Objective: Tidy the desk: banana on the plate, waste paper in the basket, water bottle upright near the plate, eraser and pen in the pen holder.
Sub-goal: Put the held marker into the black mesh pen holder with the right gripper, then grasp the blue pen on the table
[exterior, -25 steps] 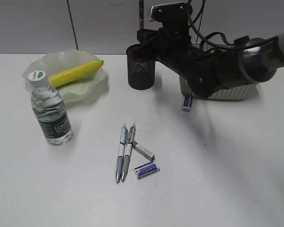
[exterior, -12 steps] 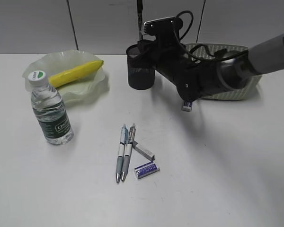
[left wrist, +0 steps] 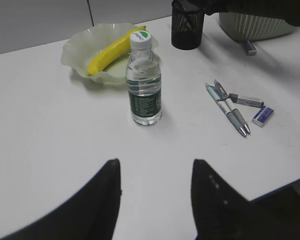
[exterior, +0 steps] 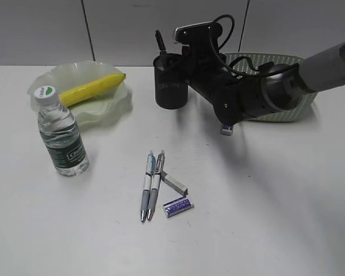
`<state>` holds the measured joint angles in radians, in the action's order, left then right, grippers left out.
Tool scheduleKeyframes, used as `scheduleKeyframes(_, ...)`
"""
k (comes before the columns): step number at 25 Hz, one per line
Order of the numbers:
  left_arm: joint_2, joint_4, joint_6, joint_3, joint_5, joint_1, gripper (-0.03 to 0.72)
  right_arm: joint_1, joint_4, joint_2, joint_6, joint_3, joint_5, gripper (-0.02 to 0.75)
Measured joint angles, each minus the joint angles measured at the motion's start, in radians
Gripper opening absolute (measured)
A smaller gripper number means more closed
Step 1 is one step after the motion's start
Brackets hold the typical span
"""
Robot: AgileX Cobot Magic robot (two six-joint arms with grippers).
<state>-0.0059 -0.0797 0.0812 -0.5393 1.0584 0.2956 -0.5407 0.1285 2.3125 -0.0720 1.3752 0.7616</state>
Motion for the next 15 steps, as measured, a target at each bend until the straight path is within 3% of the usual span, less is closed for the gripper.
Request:
scheduleKeyframes(4,0.000,0.000,0.000,0.000,0.000,0.000,0.347,0.000,0.006,-0.011,0.000,-0.001,-0.005,0.481)
scheduleKeyframes(7,0.000,0.000,0.000,0.000,0.000,0.000,0.347,0.000,0.010,-0.070,-0.001,-0.001,-0.101,0.486)
scheduleKeyframes(15,0.000,0.000,0.000,0.000,0.000,0.000,0.347,0.000,0.011,-0.336,-0.046,-0.001,-0.694,0.489)
